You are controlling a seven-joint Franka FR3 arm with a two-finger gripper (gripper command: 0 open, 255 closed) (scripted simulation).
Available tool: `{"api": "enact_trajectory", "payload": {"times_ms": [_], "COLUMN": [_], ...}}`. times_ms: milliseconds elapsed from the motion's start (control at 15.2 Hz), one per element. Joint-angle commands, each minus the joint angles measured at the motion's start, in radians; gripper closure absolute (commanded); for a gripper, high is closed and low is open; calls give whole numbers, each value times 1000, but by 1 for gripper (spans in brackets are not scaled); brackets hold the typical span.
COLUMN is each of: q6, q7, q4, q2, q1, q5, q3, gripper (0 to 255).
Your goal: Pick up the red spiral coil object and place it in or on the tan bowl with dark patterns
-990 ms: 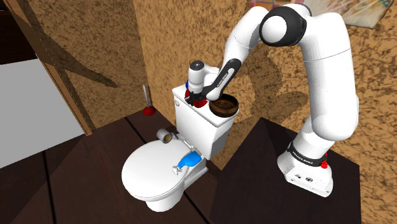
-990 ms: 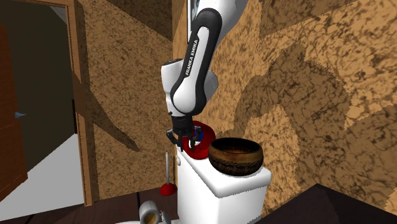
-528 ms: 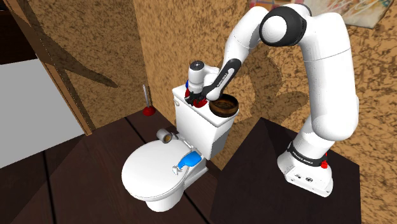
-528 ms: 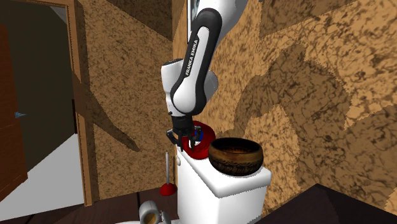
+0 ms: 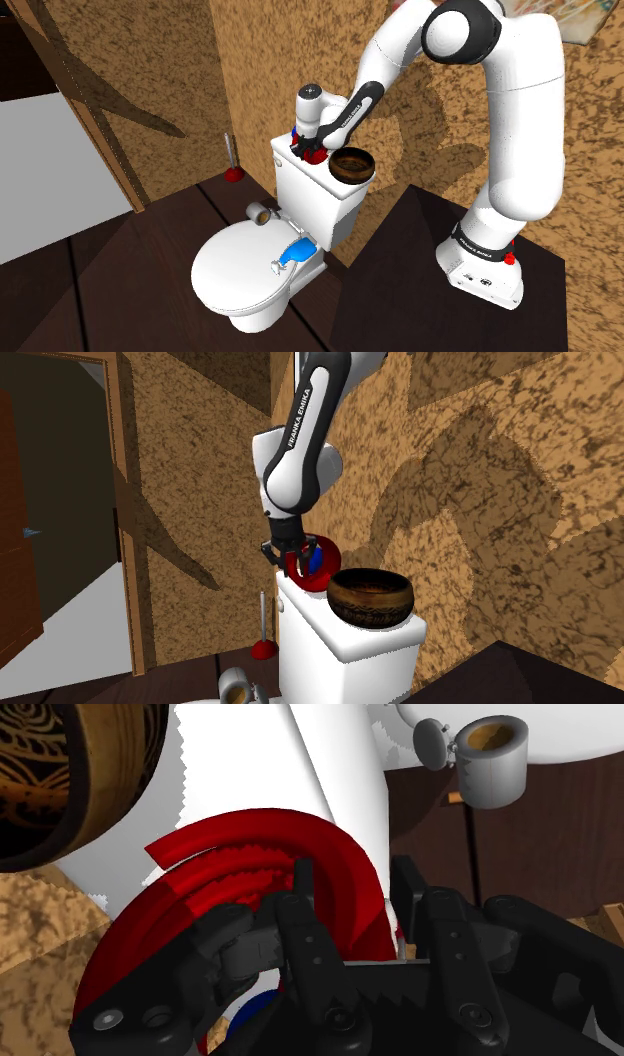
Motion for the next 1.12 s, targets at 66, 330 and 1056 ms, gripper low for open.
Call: {"api": "enact_trajectory", "payload": {"times_ms": [66, 330, 1056], "q6": [-25, -60, -162], "q7": [-28, -62, -154], "q4": [-5, -11, -12], "q2": [-33, -76, -186], "q1": [-12, -25, -51], "q5": [23, 52, 137], "q3": [16, 35, 78], "gripper": [255, 255, 255]}}
